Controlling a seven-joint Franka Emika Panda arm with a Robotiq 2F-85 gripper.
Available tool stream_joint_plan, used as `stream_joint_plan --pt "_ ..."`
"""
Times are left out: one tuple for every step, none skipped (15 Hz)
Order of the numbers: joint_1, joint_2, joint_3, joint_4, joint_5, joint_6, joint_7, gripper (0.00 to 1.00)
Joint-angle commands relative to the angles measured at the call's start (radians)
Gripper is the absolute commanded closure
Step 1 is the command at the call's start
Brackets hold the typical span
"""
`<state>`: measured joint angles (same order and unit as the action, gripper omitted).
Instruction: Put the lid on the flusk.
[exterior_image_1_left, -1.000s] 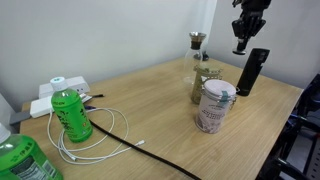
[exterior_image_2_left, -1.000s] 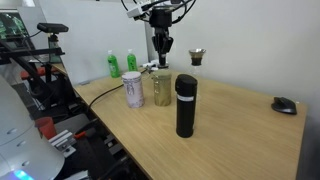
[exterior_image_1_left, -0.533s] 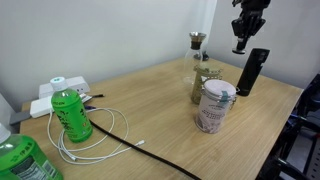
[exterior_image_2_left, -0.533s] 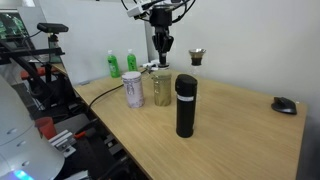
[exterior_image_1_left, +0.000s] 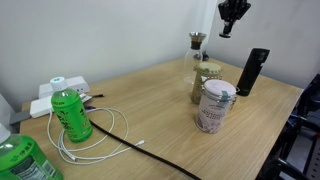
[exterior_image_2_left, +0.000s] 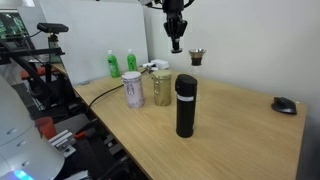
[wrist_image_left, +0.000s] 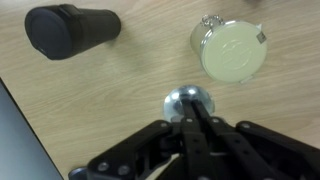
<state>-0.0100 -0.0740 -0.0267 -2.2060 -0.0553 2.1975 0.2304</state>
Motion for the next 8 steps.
stream_joint_plan --pt "-0.001 0.103 0.012 0.143 -0.029 -0.055 -0.012 0.99" --pt "0.003 0.129 0.013 0.18 -0.047 -0.058 -0.004 0.99" --pt "0.008 0.154 0.015 0.216 -0.061 -0.065 -0.001 0.99" --pt "0.014 0.178 0.017 0.252 -0.077 -0.076 0.007 0.99" --pt "0.021 0.198 0.019 0.284 -0.088 -0.085 0.008 0.99" --pt "0.026 0.216 0.02 0.311 -0.093 -0.094 0.006 0.99" --pt "0.032 0.233 0.021 0.333 -0.095 -0.099 0.001 0.99" --pt "0.036 0.247 0.021 0.352 -0.094 -0.1 -0.001 0.99"
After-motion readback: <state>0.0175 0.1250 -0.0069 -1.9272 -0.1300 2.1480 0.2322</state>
